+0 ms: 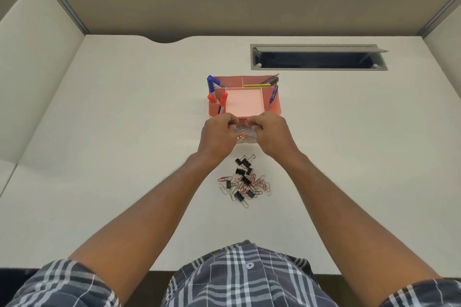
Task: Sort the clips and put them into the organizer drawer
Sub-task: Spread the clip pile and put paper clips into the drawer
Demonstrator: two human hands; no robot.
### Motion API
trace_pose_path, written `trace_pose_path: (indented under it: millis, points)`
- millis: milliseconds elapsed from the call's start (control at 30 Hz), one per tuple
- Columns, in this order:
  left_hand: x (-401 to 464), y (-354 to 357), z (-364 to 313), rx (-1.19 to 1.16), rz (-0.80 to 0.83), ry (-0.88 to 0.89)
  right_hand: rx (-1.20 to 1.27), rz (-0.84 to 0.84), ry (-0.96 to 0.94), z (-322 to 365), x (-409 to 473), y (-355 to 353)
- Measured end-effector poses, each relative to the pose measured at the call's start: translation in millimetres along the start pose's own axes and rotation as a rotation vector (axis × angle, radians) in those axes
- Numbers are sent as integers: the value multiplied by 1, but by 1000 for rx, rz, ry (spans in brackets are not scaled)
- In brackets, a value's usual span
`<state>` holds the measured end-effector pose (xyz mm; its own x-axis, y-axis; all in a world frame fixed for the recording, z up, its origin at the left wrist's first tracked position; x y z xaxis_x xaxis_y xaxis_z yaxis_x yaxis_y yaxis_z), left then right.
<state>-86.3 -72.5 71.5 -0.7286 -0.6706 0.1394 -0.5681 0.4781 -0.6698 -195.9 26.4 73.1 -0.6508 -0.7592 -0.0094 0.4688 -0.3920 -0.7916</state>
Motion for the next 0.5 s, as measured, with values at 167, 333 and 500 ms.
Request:
trace_pose_path:
  millis: [167,333,500]
  points:
    - [-16,-5,1,-65,-59,81,168,-72,-15,-3,-15,-14]
    - [-53,5,16,-56,-83,109,239,-77,41,-26,-45,-3]
    - [-81,52,46,147,248,61,-86,201,138,-48,-63,55]
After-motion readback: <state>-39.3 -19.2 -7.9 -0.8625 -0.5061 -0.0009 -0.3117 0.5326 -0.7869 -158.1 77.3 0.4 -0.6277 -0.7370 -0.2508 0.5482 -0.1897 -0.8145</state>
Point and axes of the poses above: each hand's wrist, its own x-axis towards the middle knuckle, its own y-axis out of the palm, z = x × y, the point moved 6 cm from there along x, towards the middle knuckle, and after that the axes turned 5 degrees about y, right-handed, at the moved point
